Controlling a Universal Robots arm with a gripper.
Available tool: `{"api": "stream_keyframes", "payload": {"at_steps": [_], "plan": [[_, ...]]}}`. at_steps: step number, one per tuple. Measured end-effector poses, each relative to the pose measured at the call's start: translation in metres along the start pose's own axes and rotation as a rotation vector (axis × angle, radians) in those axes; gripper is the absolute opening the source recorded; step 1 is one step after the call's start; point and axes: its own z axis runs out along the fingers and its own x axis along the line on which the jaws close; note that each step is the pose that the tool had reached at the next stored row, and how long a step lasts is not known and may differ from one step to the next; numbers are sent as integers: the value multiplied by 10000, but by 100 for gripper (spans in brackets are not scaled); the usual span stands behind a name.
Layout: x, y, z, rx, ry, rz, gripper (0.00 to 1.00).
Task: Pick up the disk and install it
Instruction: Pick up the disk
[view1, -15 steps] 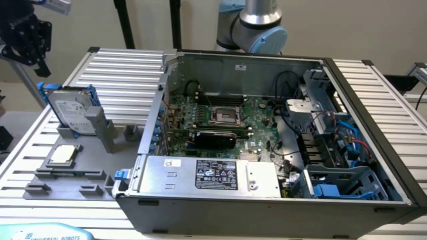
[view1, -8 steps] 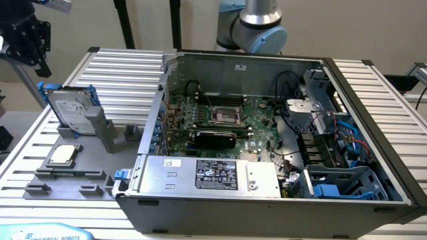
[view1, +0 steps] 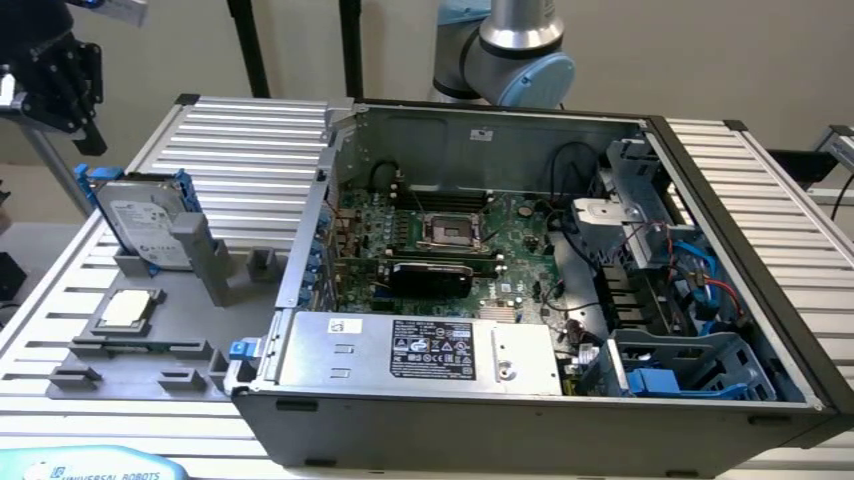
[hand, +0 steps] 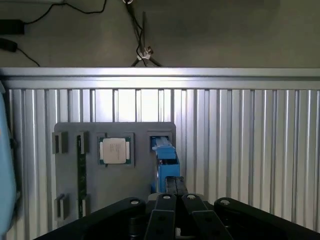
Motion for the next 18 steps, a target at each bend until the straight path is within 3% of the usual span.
{"api": "stream_keyframes", "payload": {"at_steps": [8,10,13,14,18], "plan": [[0,-31,3,-4,-7,-456,12],[0,-32,4,-3,-7,-458,24],[0,-34,13,-3,-7,-458,30],[0,-33,21,-4,-7,-458,42],[2,-35,80,-3,-7,-459,53]]}}
